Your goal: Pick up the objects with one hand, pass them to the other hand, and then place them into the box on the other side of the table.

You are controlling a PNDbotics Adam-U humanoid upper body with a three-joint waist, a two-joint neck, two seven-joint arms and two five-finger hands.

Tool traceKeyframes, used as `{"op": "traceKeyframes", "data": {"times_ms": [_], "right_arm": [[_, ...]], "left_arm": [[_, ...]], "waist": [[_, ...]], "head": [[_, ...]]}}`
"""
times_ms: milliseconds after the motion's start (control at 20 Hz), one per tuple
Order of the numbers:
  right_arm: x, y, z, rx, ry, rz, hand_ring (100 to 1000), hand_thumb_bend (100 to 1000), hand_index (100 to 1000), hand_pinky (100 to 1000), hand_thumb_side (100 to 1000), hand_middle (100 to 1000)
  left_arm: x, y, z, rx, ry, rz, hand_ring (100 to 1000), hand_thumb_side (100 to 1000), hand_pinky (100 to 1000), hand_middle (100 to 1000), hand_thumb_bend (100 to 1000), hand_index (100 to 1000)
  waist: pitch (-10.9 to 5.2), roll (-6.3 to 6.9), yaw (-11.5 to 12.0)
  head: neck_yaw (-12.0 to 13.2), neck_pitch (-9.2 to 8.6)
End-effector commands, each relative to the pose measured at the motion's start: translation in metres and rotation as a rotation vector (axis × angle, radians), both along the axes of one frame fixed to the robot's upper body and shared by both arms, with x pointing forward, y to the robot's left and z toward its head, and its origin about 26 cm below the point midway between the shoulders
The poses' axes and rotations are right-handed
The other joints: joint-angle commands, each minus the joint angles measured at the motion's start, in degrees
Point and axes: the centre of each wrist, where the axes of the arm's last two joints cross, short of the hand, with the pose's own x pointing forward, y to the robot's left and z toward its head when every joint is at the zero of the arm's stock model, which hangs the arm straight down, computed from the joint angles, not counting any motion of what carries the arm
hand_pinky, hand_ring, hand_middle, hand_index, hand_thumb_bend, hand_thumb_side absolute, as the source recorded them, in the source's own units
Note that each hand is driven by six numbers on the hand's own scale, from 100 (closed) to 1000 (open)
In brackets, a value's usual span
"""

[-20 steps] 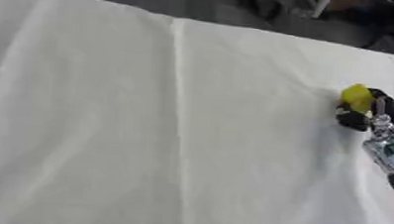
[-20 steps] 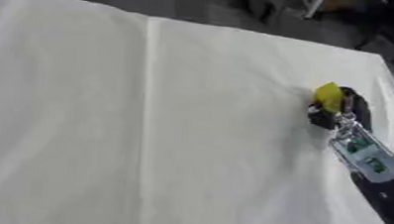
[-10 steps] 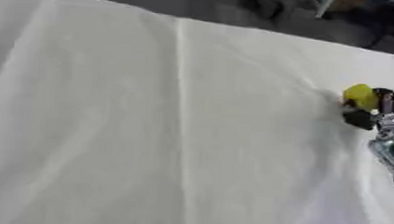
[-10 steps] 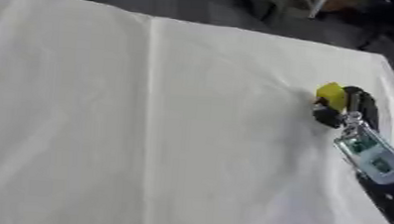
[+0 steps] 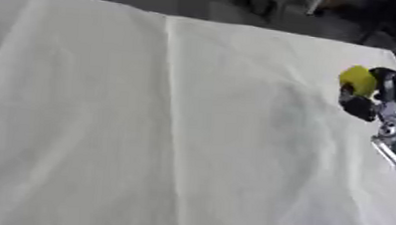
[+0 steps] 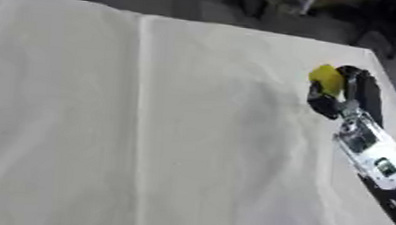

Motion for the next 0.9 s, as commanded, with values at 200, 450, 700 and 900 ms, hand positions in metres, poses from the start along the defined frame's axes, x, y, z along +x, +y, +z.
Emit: {"op": "traceKeyframes", "data": {"times_ms": [200, 450, 700, 900], "right_arm": [[0.006, 0.028, 0.003, -0.114, -0.120, -0.289, 645, 100, 541, 656, 100, 482], [0.013, 0.043, -0.018, -0.086, -0.145, -0.132, 615, 100, 538, 647, 100, 476], [0.019, 0.058, -0.033, -0.094, -0.165, -0.040, 610, 100, 536, 642, 100, 475], [0.024, 0.067, -0.035, -0.114, -0.182, -0.002, 608, 100, 535, 639, 100, 475]], "left_arm": [[-0.002, 0.004, 0.009, 0.006, -0.019, -0.006, 261, 546, 1000, 730, 828, 817], [-0.002, 0.006, 0.010, 0.005, -0.008, -0.011, 262, 545, 1000, 731, 828, 816], [-0.002, 0.009, 0.011, 0.001, 0.006, -0.013, 264, 545, 1000, 732, 830, 816], [-0.002, 0.011, 0.010, -0.004, 0.021, -0.008, 263, 545, 1000, 732, 829, 816]], "waist": [[-2.94, 1.46, -1.9], [-4.82, 2.22, -3.2], [-6.89, 3.13, -4.2], [-7.95, 3.63, -4.8]], "head": [[2.6, 1.88], [5.5, 3.02], [8.2, 4.97], [10.2, 5.77]]}}
